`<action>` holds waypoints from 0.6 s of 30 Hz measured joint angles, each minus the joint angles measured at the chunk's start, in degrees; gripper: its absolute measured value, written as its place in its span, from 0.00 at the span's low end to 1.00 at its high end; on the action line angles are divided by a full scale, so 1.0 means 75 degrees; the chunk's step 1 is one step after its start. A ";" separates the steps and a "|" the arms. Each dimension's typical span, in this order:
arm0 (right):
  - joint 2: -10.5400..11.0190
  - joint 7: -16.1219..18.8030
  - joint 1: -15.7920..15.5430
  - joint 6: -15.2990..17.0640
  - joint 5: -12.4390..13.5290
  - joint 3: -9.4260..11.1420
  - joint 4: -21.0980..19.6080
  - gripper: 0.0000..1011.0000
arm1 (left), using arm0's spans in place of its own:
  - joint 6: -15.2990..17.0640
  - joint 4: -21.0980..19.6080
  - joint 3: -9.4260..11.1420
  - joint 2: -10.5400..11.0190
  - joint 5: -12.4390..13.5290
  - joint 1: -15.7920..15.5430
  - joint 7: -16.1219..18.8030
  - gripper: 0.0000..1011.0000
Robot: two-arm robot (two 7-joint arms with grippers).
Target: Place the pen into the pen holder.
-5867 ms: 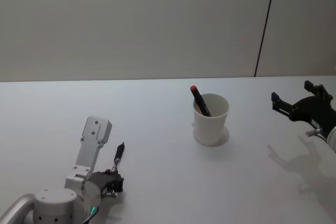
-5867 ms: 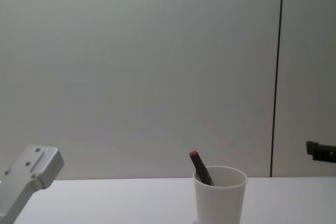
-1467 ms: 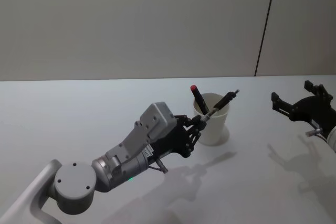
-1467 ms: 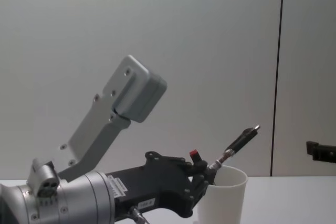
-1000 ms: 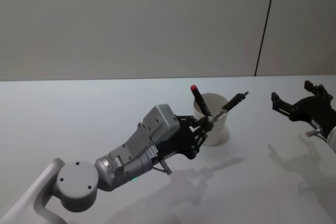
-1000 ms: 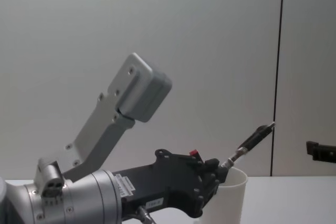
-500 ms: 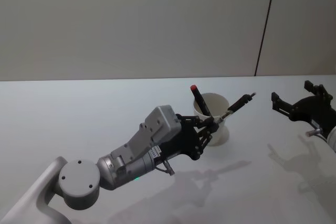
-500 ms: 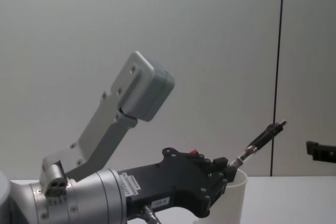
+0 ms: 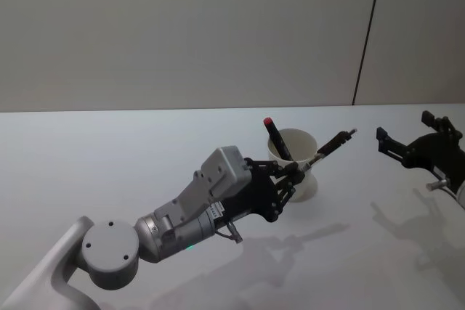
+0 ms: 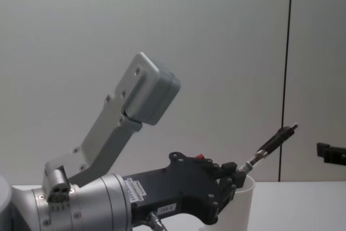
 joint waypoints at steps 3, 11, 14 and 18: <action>0.0045 0.0099 -0.0048 -0.0096 0.0102 0.0038 -0.0017 0.99 | -0.0008 0.0003 0.0001 -0.0002 -0.0003 -0.0002 -0.0009 0.13; 0.0190 0.0484 -0.0159 -0.0254 0.0410 0.0145 -0.0054 0.99 | -0.0018 0.0009 0.0001 -0.0007 -0.0008 -0.0006 -0.0021 0.13; 0.0262 0.0662 -0.0211 -0.0278 0.0540 0.0198 -0.0063 0.99 | -0.0020 0.0011 0.0001 -0.0007 -0.0010 -0.0008 -0.0025 0.13; 0.0346 0.0912 -0.0278 -0.0285 0.0745 0.0261 -0.0064 0.99 | -0.0023 0.0015 0.0001 -0.0007 -0.0012 -0.0011 -0.0029 0.13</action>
